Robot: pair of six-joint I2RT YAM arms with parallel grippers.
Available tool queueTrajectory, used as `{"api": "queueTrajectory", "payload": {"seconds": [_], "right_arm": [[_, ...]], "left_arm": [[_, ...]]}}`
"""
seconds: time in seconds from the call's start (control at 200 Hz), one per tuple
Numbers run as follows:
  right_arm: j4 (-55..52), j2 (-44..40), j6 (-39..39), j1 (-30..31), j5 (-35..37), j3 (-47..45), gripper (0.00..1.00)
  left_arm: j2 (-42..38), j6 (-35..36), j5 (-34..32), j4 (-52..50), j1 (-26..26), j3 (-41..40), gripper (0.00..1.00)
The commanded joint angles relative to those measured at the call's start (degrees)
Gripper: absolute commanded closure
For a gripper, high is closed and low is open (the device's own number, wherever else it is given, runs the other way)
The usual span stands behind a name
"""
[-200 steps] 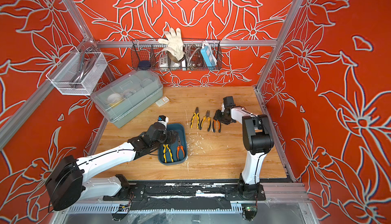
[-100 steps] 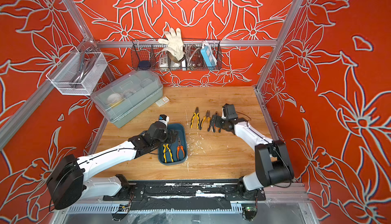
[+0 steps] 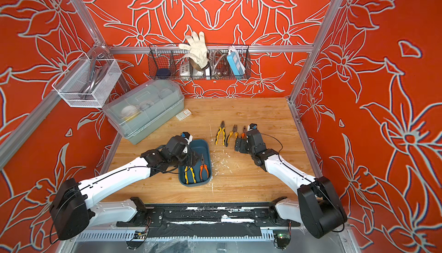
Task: Take the pliers out of the storage box
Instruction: Pick up the pliers from the storage box.
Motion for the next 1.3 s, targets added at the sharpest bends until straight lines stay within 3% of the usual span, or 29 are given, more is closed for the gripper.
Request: {"api": "queueTrajectory", "payload": {"seconds": [0.0, 0.185, 0.48, 0.926, 1.111, 1.296], "right_arm": [[0.3, 1.4, 0.0, 0.0, 0.4, 1.5, 0.02], [-0.2, 2.1, -0.2, 0.0, 0.4, 2.2, 0.03], [-0.6, 2.9, -0.3, 0.0, 0.4, 2.6, 0.03], [-0.9, 3.4, -0.3, 0.0, -0.3, 3.1, 0.03], [-1.2, 3.6, -0.3, 0.0, -0.3, 3.3, 0.03], [-1.5, 3.6, -0.4, 0.0, -0.4, 3.6, 0.03]], "left_arm": [[1.0, -2.3, 1.5, -4.9, -1.8, 0.5, 0.51], [5.7, -3.7, -3.3, -11.8, -4.9, 4.6, 0.52], [11.3, -8.3, -2.2, -11.6, -6.5, 5.4, 0.52], [21.9, -8.9, -2.2, -10.1, -8.2, 8.5, 0.54], [27.6, -9.0, -1.9, -10.1, -8.2, 9.9, 0.63], [27.7, -9.5, -3.0, -10.3, -8.3, 9.6, 0.75]]}}
